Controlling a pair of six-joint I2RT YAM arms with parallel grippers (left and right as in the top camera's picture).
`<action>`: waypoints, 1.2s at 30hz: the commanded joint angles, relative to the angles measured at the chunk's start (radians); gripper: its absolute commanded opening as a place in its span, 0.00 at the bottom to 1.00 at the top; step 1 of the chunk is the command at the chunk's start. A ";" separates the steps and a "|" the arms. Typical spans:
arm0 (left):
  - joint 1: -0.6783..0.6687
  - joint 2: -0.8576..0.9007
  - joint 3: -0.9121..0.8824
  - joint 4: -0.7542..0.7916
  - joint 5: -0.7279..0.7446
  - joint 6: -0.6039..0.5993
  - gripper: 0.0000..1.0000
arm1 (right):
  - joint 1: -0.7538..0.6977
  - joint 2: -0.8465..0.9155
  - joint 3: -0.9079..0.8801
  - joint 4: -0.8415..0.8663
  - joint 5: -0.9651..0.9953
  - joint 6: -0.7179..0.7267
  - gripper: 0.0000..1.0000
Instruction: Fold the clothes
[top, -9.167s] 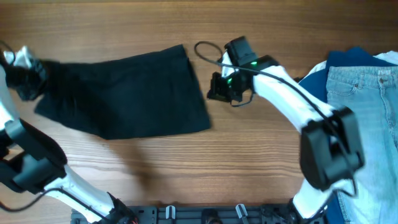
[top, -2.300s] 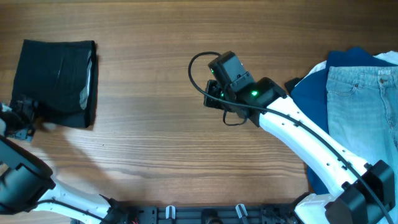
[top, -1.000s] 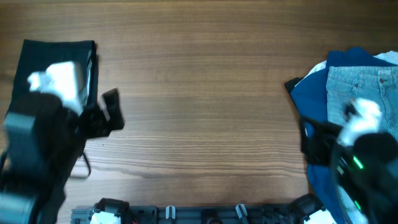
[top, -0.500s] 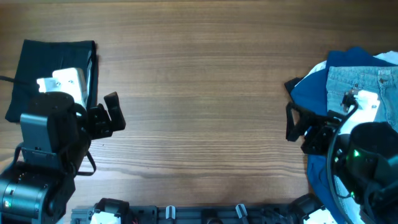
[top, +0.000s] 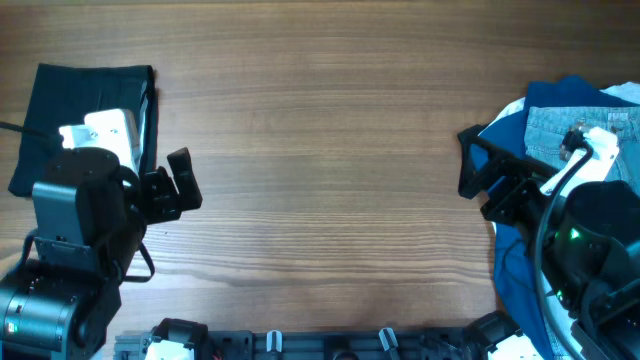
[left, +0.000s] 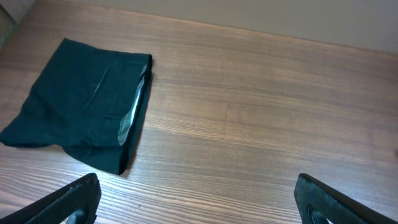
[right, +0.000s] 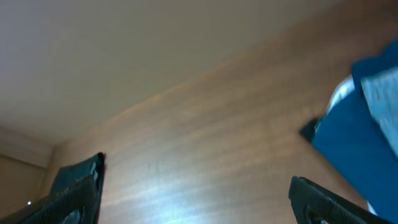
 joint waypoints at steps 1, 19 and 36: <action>-0.003 -0.005 -0.005 -0.001 -0.013 -0.013 1.00 | -0.072 -0.022 -0.027 0.086 -0.031 -0.200 1.00; -0.003 -0.005 -0.005 -0.001 -0.013 -0.013 1.00 | -0.462 -0.702 -1.083 0.941 -0.515 -0.559 1.00; -0.003 -0.005 -0.005 -0.001 -0.013 -0.013 1.00 | -0.461 -0.802 -1.326 1.000 -0.517 -0.476 1.00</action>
